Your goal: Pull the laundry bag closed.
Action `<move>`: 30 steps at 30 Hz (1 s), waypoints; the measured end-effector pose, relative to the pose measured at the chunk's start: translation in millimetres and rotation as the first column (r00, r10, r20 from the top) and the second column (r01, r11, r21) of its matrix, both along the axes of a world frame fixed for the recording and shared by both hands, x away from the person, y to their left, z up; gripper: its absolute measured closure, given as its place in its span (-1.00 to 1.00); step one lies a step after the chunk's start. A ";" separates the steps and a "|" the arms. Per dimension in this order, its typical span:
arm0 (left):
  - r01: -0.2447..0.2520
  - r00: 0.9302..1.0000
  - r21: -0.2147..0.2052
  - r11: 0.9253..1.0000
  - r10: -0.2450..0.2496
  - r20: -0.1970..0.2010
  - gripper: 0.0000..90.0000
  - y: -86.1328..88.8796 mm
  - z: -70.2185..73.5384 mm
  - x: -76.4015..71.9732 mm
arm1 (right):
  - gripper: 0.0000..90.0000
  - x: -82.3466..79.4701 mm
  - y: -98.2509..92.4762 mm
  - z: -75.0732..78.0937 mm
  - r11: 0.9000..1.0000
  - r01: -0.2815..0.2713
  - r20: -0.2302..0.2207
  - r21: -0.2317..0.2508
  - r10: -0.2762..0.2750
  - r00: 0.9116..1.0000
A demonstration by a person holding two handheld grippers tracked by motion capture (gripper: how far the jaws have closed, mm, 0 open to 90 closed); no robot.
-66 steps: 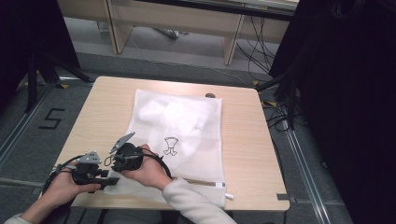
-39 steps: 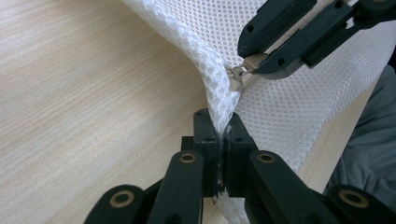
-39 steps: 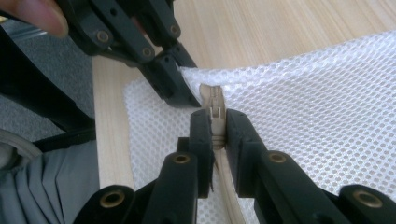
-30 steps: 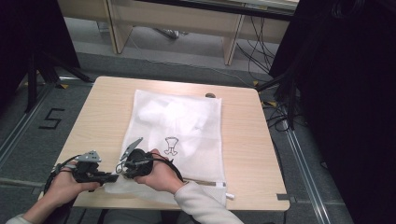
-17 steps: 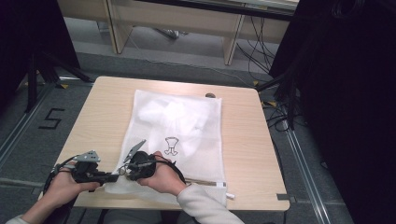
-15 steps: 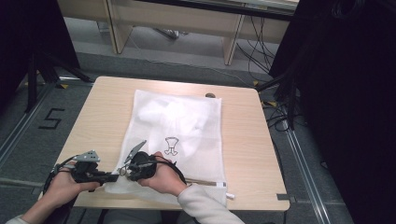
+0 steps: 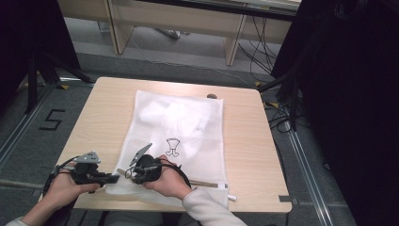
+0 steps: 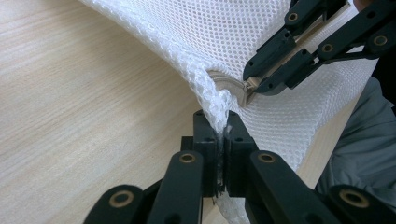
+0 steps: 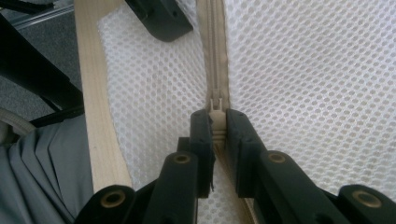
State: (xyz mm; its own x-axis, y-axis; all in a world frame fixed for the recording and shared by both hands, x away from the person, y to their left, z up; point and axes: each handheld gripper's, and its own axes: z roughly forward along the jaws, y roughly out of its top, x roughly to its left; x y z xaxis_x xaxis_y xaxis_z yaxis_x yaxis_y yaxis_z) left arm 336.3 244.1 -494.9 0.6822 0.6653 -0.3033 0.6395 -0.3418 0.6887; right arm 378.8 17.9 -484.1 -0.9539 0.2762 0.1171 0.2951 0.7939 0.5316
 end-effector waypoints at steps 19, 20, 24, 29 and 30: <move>0.006 1.000 0.000 1.000 -0.006 -0.005 0.90 0.8 -1.3 0.9 | 0.83 -1.2 -11.0 0.6 1.000 0.013 -0.010 -0.012 -0.013 1.000; 0.005 1.000 0.001 1.000 -0.005 -0.005 0.90 0.7 -1.3 0.8 | 0.83 -1.6 -11.7 0.8 1.000 0.015 -0.015 -0.013 -0.016 1.000; 0.002 1.000 0.004 1.000 -0.002 -0.004 0.90 1.0 -1.4 0.8 | 0.83 -1.9 -14.1 1.1 1.000 0.016 -0.018 -0.019 -0.017 1.000; 0.001 1.000 0.007 1.000 -0.001 -0.004 0.90 1.4 -1.7 1.0 | 0.83 -1.6 -16.3 1.2 1.000 0.011 -0.012 -0.028 -0.011 1.000; -0.003 1.000 0.003 1.000 0.003 -0.004 0.90 1.1 -1.8 0.8 | 0.83 -2.3 -16.9 1.4 1.000 0.017 -0.020 -0.025 -0.018 1.000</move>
State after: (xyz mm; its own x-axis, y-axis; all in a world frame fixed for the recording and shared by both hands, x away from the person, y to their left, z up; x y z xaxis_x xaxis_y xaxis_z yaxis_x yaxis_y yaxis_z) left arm 337.1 245.2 -496.7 0.6786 0.6683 -0.3046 0.6437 -0.3414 0.6849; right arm 376.6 1.0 -482.7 -0.9464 0.2960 0.1290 0.3195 0.8011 0.5061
